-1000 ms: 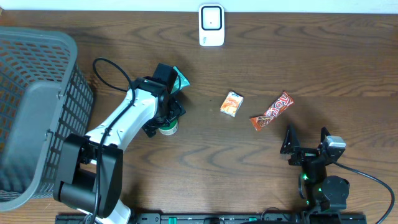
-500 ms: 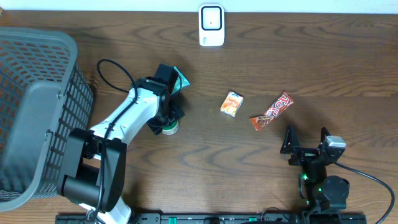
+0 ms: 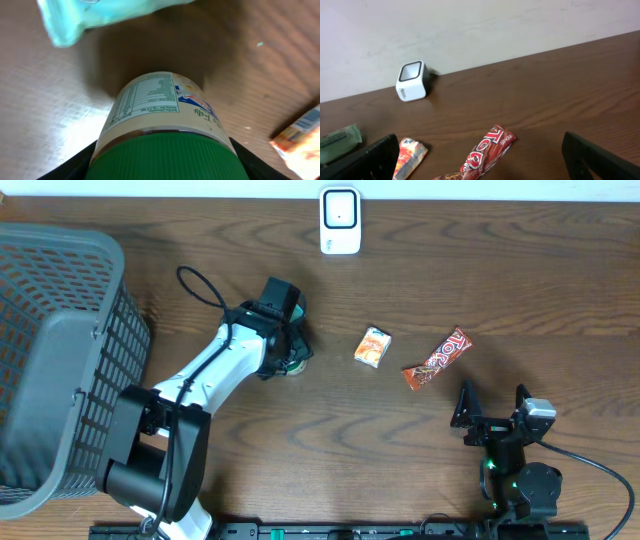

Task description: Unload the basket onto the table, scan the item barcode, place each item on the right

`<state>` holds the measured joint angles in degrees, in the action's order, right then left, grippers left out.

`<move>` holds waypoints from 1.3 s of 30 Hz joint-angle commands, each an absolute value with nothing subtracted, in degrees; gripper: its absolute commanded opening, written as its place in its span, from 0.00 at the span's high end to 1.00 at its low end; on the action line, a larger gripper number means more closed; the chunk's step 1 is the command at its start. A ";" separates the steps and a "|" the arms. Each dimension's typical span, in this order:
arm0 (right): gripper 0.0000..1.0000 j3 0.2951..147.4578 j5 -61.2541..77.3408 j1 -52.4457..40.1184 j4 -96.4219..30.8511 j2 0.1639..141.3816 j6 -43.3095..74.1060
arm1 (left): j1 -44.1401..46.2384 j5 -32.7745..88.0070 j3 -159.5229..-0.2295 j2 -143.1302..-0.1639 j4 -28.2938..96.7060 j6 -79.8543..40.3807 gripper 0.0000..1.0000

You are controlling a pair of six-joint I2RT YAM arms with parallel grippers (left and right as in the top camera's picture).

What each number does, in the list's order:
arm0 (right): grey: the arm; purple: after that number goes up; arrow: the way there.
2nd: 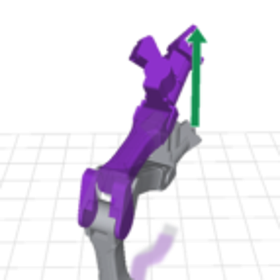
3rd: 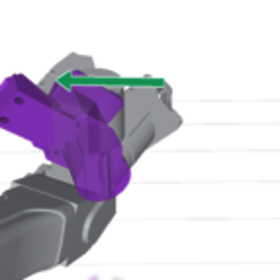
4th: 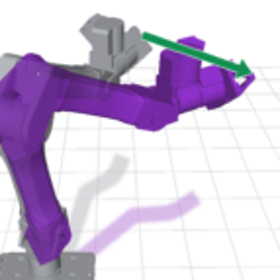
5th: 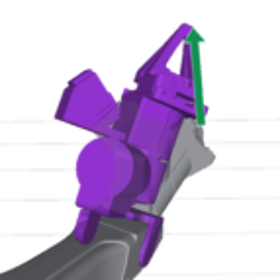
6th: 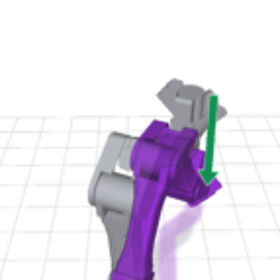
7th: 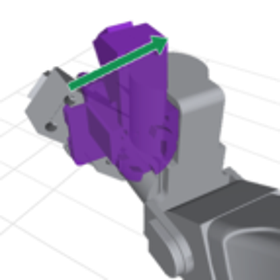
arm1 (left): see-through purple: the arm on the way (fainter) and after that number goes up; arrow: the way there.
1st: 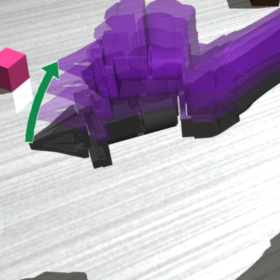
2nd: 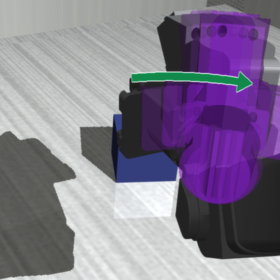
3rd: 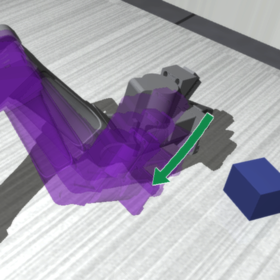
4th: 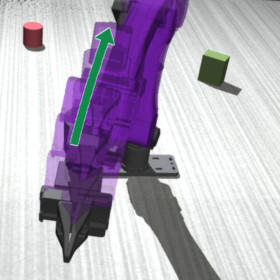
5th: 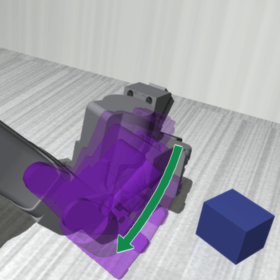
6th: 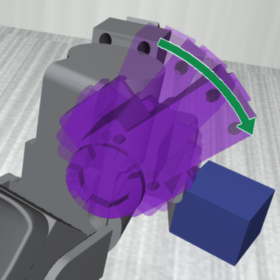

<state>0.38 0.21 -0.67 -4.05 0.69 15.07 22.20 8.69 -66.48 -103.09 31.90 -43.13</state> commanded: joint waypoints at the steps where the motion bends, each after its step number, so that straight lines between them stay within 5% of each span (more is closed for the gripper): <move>1: 0.01 0.32 0.08 -1.17 -4.32 0.43 15.62 | 22.98 8.60 -67.05 -103.72 30.55 -39.59 0.41; 22: 0.01 0.32 -4.21 -1.17 -3.86 0.43 15.62 | 28.42 8.38 -67.05 -103.72 25.98 -25.47 0.30; 26: 0.01 0.32 -3.95 -1.17 -3.88 0.43 15.64 | 28.45 8.38 -67.05 -103.72 25.74 -23.33 0.14; 30: 0.01 0.32 -6.50 -1.17 -0.60 0.43 17.30 | 28.36 8.38 -67.05 -103.53 23.75 -20.99 0.08; 35: 0.01 0.86 7.94 -1.17 6.94 0.49 23.44 | 28.25 8.36 -67.83 -100.82 22.81 -16.21 0.08; 39: 0.01 6.15 10.37 -1.17 -4.54 3.11 23.29 | 27.14 7.81 -70.70 -92.31 22.85 -12.05 0.08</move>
